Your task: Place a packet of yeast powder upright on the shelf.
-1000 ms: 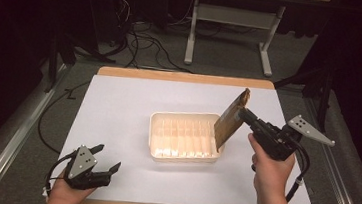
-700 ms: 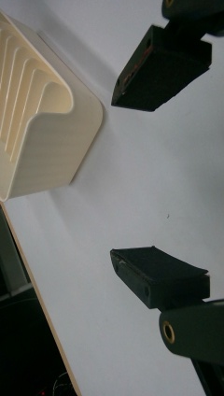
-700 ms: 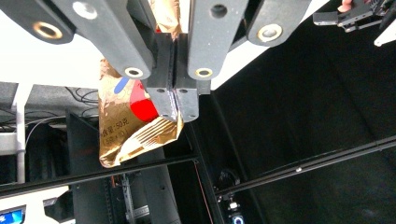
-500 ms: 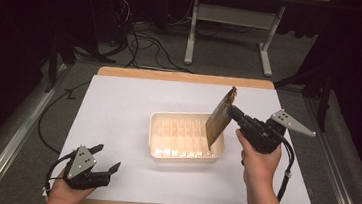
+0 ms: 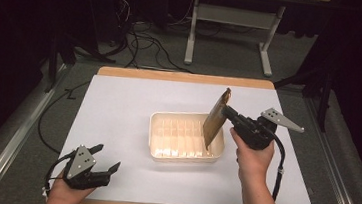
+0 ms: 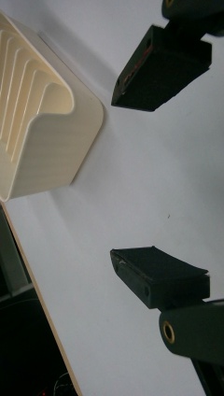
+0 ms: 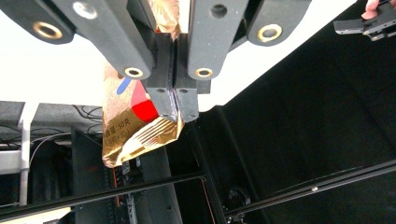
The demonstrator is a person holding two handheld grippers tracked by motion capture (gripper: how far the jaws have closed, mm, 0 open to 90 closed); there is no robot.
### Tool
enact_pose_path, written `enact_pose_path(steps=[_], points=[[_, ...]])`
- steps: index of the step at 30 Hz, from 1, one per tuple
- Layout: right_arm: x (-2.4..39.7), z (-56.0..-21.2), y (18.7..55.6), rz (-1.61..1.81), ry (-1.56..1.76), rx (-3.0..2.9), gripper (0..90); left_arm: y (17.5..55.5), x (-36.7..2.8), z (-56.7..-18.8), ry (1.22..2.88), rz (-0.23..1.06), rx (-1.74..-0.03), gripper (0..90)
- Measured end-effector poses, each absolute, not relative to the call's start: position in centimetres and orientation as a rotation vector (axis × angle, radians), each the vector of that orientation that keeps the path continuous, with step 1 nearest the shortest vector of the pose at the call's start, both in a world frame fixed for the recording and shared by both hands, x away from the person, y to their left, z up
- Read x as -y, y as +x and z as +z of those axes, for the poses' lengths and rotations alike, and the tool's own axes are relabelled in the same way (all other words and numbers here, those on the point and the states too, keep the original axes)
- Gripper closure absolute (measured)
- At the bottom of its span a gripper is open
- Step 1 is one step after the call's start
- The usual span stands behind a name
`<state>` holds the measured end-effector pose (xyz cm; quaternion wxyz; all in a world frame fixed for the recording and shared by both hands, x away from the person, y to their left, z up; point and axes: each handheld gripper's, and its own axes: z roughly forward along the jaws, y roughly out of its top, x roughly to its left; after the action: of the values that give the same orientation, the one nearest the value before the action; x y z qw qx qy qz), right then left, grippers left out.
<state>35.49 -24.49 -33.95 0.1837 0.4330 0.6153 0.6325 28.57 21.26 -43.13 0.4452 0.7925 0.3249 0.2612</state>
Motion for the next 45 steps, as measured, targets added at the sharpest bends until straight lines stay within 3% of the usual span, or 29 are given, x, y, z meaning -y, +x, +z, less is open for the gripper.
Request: enact_pose_path(steps=[16, 45], points=[[24.0, -33.9, 35.9, 1.776, 1.221, -1.735, 90.0, 28.6, -21.3, -43.1, 1.965, 0.648, -0.803, 22.4], [23.2, -38.2, 36.8, 1.657, 1.284, -1.815, 89.2, 28.6, -21.2, -43.1, 1.967, 0.646, -0.802, 22.3]])
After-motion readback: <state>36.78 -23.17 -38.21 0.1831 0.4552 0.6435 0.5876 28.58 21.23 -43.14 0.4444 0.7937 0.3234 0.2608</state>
